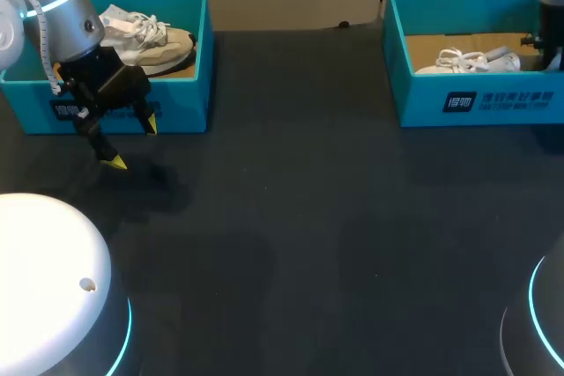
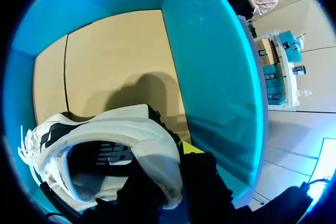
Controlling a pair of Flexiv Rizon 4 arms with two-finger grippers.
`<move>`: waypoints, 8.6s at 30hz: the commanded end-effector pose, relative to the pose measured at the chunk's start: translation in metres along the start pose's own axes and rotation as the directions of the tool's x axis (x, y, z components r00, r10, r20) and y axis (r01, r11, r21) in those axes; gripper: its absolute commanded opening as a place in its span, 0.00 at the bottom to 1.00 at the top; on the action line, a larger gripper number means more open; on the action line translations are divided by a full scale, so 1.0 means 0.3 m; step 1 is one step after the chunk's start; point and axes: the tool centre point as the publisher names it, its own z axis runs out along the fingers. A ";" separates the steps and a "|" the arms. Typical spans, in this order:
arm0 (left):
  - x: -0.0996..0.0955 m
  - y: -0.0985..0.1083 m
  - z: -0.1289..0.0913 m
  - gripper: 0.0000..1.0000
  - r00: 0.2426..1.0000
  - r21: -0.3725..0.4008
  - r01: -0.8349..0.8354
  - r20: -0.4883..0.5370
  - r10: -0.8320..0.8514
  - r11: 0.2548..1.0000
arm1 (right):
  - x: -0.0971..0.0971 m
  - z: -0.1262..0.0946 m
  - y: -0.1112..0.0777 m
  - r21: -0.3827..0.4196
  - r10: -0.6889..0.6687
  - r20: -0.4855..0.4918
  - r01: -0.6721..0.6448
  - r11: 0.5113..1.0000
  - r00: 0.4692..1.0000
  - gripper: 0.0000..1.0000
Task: Take the shoe out of the shoebox, open the shoe tongue, remove and reinsert the insole, then place the shoe into the shoebox
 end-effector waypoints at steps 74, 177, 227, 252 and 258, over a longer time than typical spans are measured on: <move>0.003 -0.001 -0.003 1.00 1.000 -0.004 0.000 0.000 0.000 1.000 | 0.020 -0.173 -0.045 -0.028 -0.061 -0.088 0.058 0.998 0.994 1.00; -0.312 0.402 -0.596 1.00 0.871 -0.188 -0.479 0.020 0.491 0.857 | 0.299 -0.615 -0.590 -0.077 -0.057 -0.251 0.039 0.996 0.966 1.00; -0.150 0.158 -0.118 1.00 0.875 -0.201 -0.464 0.048 0.482 0.863 | 0.299 -0.615 -0.590 -0.077 -0.057 -0.251 0.039 0.996 0.966 1.00; -0.298 0.255 -0.275 1.00 0.889 -0.238 -0.419 0.090 0.450 0.876 | 0.299 -0.615 -0.590 -0.077 -0.057 -0.251 0.039 0.996 0.966 1.00; -0.380 0.335 -0.355 1.00 0.877 -0.241 -0.440 0.094 0.472 0.865 | 0.299 -0.615 -0.590 -0.077 -0.057 -0.251 0.039 0.996 0.966 1.00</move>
